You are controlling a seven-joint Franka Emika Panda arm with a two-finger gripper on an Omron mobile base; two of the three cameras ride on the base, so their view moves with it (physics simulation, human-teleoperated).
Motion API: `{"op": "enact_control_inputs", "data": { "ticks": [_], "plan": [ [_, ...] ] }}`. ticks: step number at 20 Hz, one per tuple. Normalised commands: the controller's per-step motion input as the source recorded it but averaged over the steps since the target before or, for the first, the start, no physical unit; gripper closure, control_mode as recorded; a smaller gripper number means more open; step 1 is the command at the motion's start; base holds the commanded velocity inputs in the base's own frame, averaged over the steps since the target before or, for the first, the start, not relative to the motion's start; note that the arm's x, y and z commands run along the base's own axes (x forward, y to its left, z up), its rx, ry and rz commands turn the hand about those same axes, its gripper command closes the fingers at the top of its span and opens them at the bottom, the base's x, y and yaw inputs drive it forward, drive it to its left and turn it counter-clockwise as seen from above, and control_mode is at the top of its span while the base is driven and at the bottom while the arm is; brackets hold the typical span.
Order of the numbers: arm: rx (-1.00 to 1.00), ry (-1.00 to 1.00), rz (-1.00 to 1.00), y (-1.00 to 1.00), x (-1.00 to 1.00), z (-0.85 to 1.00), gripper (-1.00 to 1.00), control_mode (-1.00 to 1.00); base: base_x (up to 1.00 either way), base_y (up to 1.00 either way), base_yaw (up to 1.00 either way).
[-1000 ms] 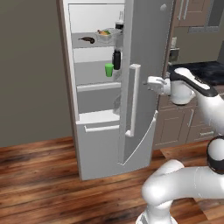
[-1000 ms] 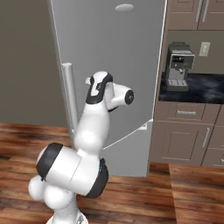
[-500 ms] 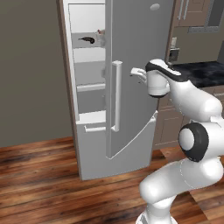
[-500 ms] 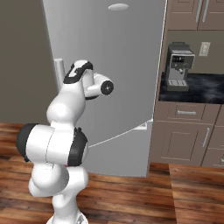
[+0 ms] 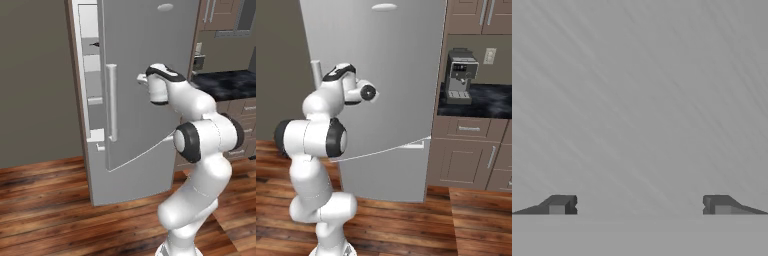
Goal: Place the tupperware on the top shelf of the fridge. Make space for the tupperware among the existing items by rearranging them on the shelves if needed. Close the fridge door when finished.
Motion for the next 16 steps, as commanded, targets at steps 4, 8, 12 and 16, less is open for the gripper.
{"op": "enact_control_inputs", "data": {
  "ticks": [4,8,12,16],
  "plan": [
    [-0.04,0.06,-0.22,0.22,0.46,0.00,-1.00,-1.00,0.00,0.00,0.00],
    [-0.05,0.06,-0.25,0.29,0.49,0.00,-1.00,-1.00,0.00,0.00,0.00],
    [-0.05,0.07,-0.25,0.28,0.49,0.00,-1.00,-1.00,0.00,0.00,0.00],
    [-0.03,0.09,-0.25,0.19,0.49,0.02,-1.00,-1.00,0.00,0.00,0.00]
  ]
}}
